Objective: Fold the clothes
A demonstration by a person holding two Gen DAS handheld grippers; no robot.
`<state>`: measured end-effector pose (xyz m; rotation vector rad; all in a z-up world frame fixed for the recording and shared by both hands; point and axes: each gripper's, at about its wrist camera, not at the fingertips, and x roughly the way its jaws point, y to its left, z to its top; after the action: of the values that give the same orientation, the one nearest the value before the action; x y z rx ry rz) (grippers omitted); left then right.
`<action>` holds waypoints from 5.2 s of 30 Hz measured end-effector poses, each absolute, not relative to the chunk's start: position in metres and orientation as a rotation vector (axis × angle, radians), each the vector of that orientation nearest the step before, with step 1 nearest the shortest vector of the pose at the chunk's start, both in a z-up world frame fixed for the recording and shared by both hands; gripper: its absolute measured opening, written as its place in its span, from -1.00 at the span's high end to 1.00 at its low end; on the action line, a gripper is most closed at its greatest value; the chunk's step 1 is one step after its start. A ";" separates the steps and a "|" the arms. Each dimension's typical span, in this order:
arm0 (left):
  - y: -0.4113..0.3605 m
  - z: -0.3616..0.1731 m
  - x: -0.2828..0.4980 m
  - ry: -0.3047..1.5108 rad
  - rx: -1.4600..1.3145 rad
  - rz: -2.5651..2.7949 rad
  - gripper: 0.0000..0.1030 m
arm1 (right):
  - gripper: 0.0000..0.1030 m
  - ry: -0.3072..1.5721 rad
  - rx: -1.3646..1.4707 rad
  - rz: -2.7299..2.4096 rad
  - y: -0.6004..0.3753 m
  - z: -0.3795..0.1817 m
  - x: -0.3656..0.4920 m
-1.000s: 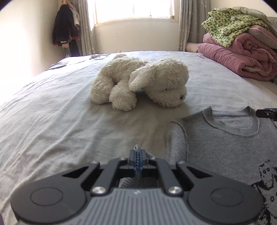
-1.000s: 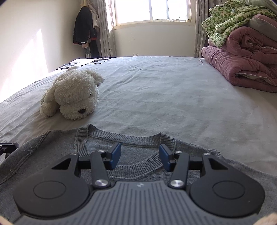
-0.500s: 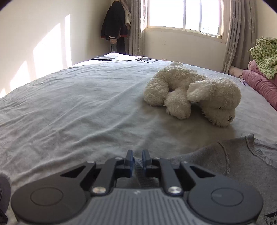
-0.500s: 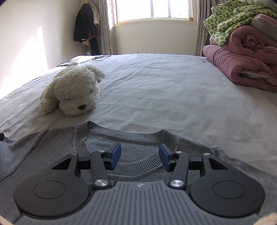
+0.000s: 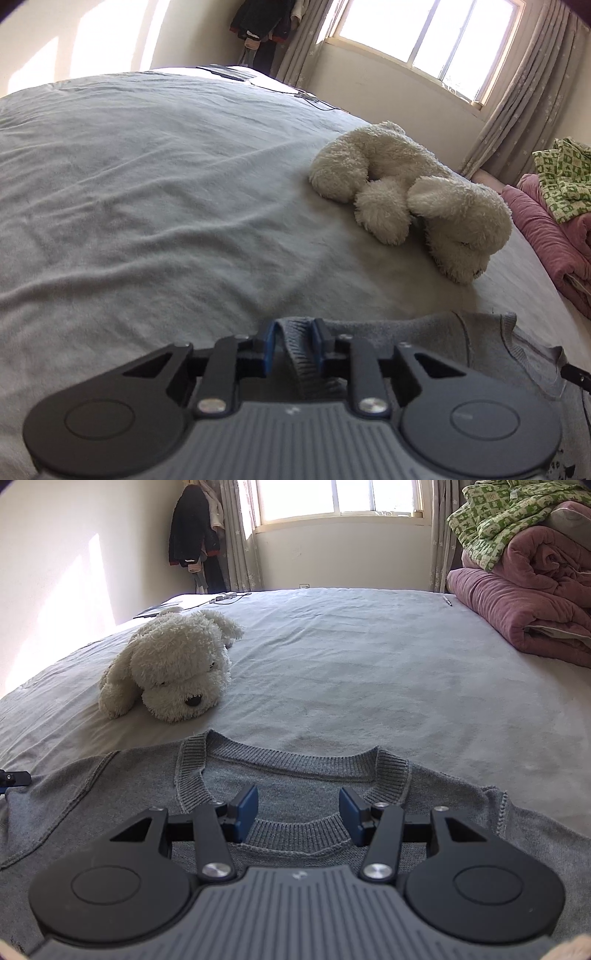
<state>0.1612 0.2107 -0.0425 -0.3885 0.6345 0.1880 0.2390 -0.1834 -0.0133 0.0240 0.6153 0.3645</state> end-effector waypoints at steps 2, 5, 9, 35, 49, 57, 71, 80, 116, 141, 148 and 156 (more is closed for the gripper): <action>0.211 -0.047 0.158 0.609 -0.370 0.169 0.79 | -0.03 0.608 0.049 0.426 -0.178 -0.007 0.234; 0.220 -0.048 0.161 0.604 -0.418 0.145 0.82 | -0.02 0.579 0.053 0.587 -0.155 0.007 0.216; 0.230 -0.055 0.161 0.574 -0.458 0.083 0.87 | -0.03 0.548 0.000 0.851 -0.106 0.019 0.183; 0.247 -0.051 0.163 0.537 -0.523 0.106 0.90 | 0.90 0.629 -0.115 1.188 0.033 -0.024 0.141; 0.229 -0.034 0.152 0.411 -0.463 -0.047 0.68 | 0.24 0.596 -0.039 1.090 0.005 -0.004 0.152; 0.211 -0.050 0.169 0.548 -0.320 0.059 0.71 | 0.20 0.633 -0.106 0.849 -0.001 -0.033 0.180; 0.215 -0.050 0.167 0.541 -0.336 0.062 0.65 | 0.19 0.619 -0.116 0.387 -0.123 -0.010 0.197; 0.215 -0.051 0.167 0.540 -0.342 0.056 0.62 | 0.43 0.606 -0.127 0.501 -0.090 -0.016 0.202; 0.217 -0.052 0.168 0.539 -0.355 0.037 0.54 | 0.54 0.631 -0.038 0.122 -0.208 -0.035 0.242; 0.215 -0.053 0.167 0.536 -0.352 0.026 0.45 | 0.44 0.591 -0.061 0.040 -0.270 -0.005 0.269; 0.216 -0.053 0.167 0.536 -0.352 0.026 0.44 | 0.17 0.647 -0.011 -0.142 -0.354 -0.010 0.223; 0.214 -0.052 0.167 0.537 -0.345 0.025 0.42 | 0.12 0.679 0.009 -0.268 -0.388 -0.039 0.210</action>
<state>0.1670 0.2145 -0.0522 -0.3445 0.5370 0.0250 0.2105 -0.3875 -0.0388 0.0091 0.6787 -0.2682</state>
